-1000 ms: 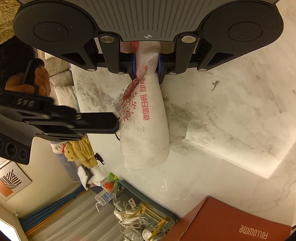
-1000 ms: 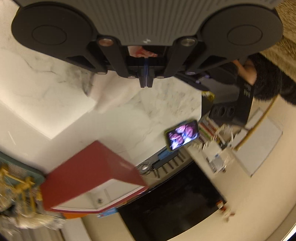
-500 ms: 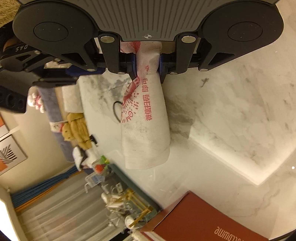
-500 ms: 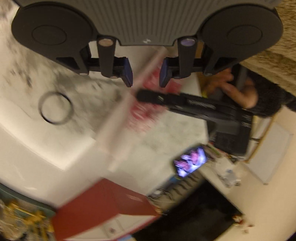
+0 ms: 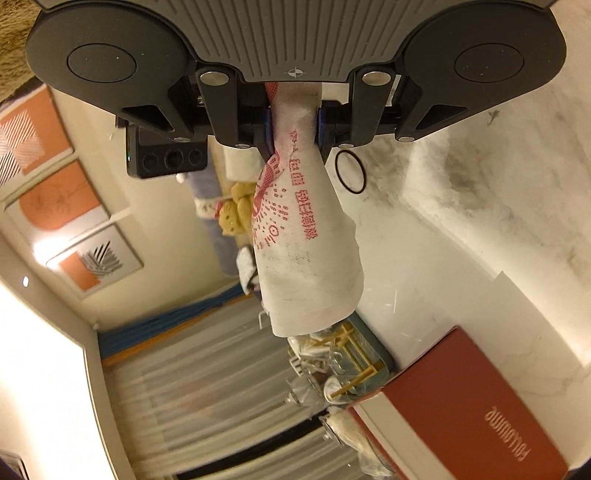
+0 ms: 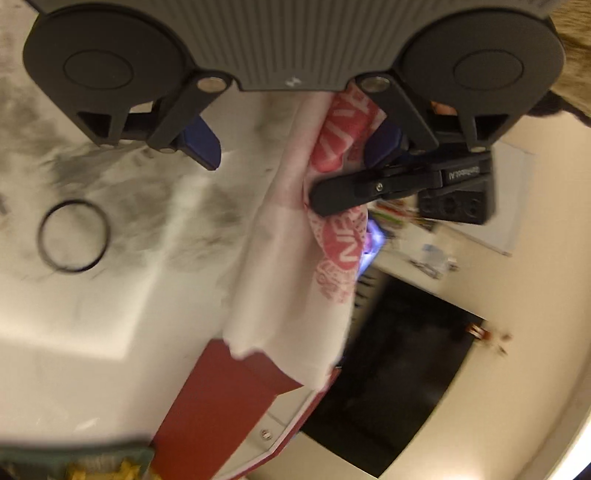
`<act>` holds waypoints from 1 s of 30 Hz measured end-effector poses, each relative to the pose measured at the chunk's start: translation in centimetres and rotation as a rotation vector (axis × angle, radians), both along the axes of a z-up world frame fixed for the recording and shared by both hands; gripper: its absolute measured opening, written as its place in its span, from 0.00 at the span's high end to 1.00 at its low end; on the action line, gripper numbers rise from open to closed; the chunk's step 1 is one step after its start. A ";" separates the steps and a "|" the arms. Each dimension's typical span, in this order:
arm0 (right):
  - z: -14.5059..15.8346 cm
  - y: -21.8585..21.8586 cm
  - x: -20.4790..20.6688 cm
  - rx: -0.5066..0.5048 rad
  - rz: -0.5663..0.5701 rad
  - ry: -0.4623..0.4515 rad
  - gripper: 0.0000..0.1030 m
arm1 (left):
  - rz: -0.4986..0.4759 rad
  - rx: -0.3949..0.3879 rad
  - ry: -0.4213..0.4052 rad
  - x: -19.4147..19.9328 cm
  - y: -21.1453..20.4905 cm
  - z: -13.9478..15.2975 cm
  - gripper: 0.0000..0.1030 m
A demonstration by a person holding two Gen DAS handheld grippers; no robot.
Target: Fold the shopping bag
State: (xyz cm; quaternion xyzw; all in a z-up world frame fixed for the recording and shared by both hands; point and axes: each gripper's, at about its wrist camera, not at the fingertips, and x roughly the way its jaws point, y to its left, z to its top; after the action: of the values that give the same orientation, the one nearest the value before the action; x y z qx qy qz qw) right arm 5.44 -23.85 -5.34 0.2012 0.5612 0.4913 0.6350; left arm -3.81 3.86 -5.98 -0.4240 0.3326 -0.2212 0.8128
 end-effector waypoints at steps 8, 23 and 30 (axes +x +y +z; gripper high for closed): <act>1.1 -1.1 -0.5 -0.026 0.058 -0.023 0.91 | -0.130 -0.003 0.052 1.8 -1.5 -0.8 0.78; 3.1 -3.0 -2.2 -0.336 -0.094 -0.281 0.94 | -0.121 0.457 0.081 4.3 -5.6 5.2 0.50; 3.5 -3.2 -2.9 -0.486 0.005 -0.378 0.95 | -0.254 0.561 -0.017 4.0 -5.7 6.9 0.50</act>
State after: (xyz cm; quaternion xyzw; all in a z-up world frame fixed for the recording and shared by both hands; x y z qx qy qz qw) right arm 2.57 -27.04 -1.81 -0.0530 0.5345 0.3731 0.7565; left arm 0.16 -1.85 0.89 -0.1362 0.4240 -0.2243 0.8668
